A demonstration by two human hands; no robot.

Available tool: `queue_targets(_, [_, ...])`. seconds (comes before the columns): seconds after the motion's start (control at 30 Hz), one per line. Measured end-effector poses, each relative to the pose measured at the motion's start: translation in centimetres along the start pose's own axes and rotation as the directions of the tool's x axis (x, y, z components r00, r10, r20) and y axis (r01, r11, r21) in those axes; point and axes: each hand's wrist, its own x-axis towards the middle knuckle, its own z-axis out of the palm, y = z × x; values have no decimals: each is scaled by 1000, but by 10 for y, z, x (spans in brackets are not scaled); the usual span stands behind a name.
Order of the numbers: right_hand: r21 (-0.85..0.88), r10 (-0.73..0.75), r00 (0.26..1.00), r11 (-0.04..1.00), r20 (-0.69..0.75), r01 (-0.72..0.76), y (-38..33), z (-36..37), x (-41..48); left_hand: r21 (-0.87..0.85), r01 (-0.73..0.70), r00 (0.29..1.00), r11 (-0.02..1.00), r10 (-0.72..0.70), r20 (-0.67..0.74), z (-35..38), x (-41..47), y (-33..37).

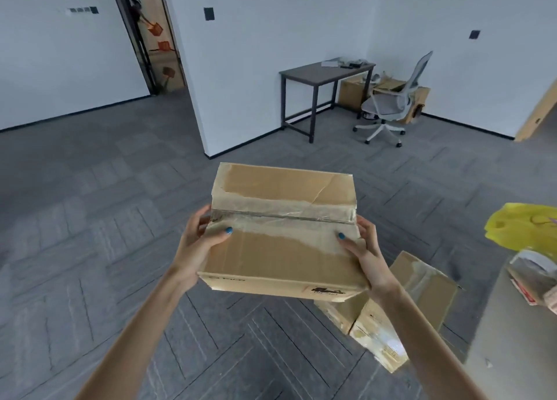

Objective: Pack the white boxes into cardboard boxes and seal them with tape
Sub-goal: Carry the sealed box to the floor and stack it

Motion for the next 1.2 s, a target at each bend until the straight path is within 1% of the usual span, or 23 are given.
queue_targets(0.13, [16, -2, 996, 1000, -89, 4, -2, 6, 64, 27, 9, 998, 1000, -10, 67, 10, 98, 1])
queue_targets(0.3, [56, -30, 966, 997, -257, 45, 2, 19, 136, 69, -51, 977, 996, 35, 212, 31, 227, 2])
queue_targets(0.43, [24, -48, 902, 998, -429, 65, 10, 28, 187, 128, -67, 940, 989, 20, 340, 48, 319, 8])
queue_targets(0.53, [21, -47, 847, 997, -530, 68, 20, 26, 214, 169, -59, 893, 984, -24, 449, 67, 376, 9])
queue_targets(0.7, [60, -36, 737, 993, -675, 103, 31, 11, 245, 222, -60, 795, 973, -88, 601, 127, 449, 2])
queue_targets(0.8, [97, -13, 666, 987, -746, 128, 38, -8, 264, 249, -56, 713, 967, -136, 688, 176, 489, -4])
queue_targets(0.87, [102, -8, 599, 983, -801, 150, 43, -26, 281, 274, -69, 654, 959, -164, 739, 211, 518, -10])
queue_targets(0.93, [106, -10, 561, 979, -828, 175, 43, -40, 294, 276, -85, 608, 957, -169, 775, 244, 541, -13])
queue_targets(1.07, [112, 16, 425, 973, -905, 202, 49, -67, 317, 308, -150, 507, 939, -194, 840, 321, 576, -18])
queue_targets(1.2, [129, 71, 279, 972, -958, 199, 49, -78, 326, 303, -187, 366, 934, -220, 904, 387, 596, -30])
